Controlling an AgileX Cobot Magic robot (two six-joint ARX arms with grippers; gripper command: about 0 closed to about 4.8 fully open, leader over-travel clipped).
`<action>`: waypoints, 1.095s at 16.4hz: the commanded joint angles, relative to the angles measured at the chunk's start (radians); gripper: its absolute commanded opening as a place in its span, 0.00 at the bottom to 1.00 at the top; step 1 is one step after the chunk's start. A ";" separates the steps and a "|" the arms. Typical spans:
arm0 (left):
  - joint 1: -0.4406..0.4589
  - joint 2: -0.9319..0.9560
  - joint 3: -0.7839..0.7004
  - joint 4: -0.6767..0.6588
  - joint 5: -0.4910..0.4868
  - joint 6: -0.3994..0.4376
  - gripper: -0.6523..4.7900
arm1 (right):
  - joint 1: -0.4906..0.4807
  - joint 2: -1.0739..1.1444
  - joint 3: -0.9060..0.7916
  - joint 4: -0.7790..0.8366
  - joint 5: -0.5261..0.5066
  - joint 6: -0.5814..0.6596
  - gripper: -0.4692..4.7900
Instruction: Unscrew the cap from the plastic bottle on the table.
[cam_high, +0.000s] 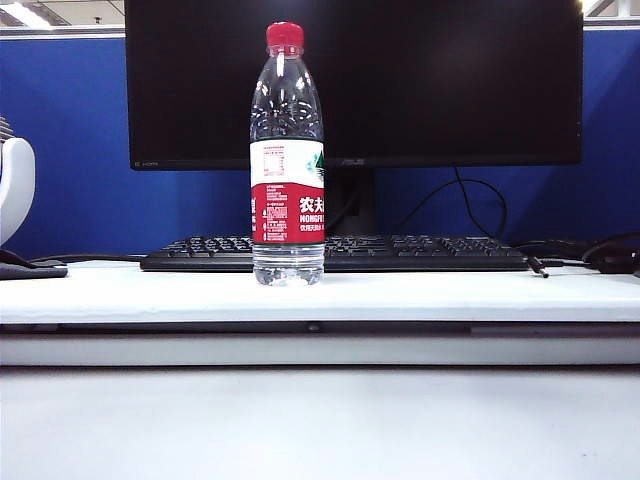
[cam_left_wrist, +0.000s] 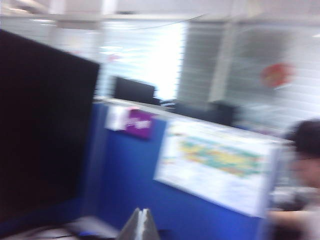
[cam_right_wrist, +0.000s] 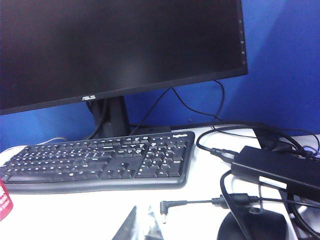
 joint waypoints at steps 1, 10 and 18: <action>-0.238 0.079 -0.005 -0.028 -0.667 0.348 0.11 | -0.001 -0.002 -0.005 0.037 0.000 0.002 0.13; -0.107 0.193 -0.262 -0.142 -0.689 -0.100 0.30 | 0.001 -0.002 -0.003 0.035 -0.005 0.003 0.13; 0.076 0.386 -0.269 0.014 -0.512 -0.199 0.98 | 0.001 -0.002 -0.003 -0.002 -0.005 0.003 0.13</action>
